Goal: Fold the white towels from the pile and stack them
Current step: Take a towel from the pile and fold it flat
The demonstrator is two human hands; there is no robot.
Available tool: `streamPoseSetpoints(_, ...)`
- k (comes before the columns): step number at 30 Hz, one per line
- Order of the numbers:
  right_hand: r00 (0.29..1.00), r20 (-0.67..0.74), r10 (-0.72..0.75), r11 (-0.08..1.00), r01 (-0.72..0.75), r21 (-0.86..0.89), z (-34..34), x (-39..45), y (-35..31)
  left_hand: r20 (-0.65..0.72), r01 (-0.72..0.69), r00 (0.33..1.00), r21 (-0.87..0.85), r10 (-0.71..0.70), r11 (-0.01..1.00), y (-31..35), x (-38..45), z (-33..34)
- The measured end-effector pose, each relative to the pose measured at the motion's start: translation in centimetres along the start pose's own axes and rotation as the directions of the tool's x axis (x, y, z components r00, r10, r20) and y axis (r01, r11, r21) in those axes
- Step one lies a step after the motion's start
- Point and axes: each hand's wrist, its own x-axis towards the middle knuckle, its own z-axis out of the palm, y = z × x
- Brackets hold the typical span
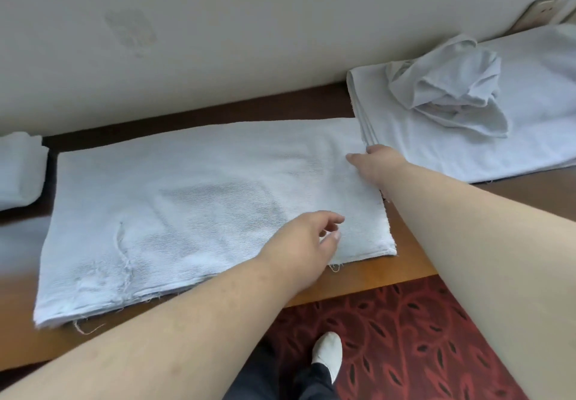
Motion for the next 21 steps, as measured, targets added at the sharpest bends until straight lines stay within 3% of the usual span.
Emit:
streamPoseSetpoints(3,1.0,-0.025,-0.004,0.977,0.009,0.212,0.0,0.4,-1.3,-0.302,0.057,0.952,0.015,-0.05,0.998,-3.6,-2.4,-3.3)
streamPoseSetpoints(7,0.993,0.056,0.101,0.955,-0.113,0.275,-0.1,1.9,-4.2,-0.497,0.256,0.855,0.151,-0.15,0.955,-9.1,-5.6,-6.3)
streamPoseSetpoints(9,1.0,0.005,0.025,0.97,-0.026,0.243,0.0,2.8,-5.2,-0.494,0.36,0.842,0.215,-0.217,0.908,-11.4,-7.1,-6.5)
streamPoseSetpoints(12,0.976,-0.149,-0.158,0.955,0.189,0.228,-0.3,3.8,-6.1,-0.366,0.39,0.895,0.362,-0.256,0.847,-13.9,-8.6,-5.7)
streamPoseSetpoints(13,0.977,-0.144,-0.154,0.938,0.191,0.288,-0.5,3.9,-6.3,-0.335,0.374,0.91,0.405,-0.246,0.834,-14.3,-8.7,-5.5)
streamPoseSetpoints(15,0.997,0.04,-0.073,0.902,0.049,0.429,-0.5,4.0,-6.6,-0.329,0.364,0.916,0.448,-0.228,0.817,-14.6,-8.5,-5.2)
streamPoseSetpoints(17,0.985,0.17,-0.026,0.911,-0.047,0.409,-0.3,4.6,-6.8,-0.351,0.378,0.909,0.468,-0.224,0.799,-14.4,-8.1,-5.3)
streamPoseSetpoints(21,0.999,0.036,-0.001,0.932,-0.012,0.363,-0.2,5.4,-7.3,-0.355,0.42,0.897,0.504,-0.263,0.755,-13.5,-7.3,-5.5)
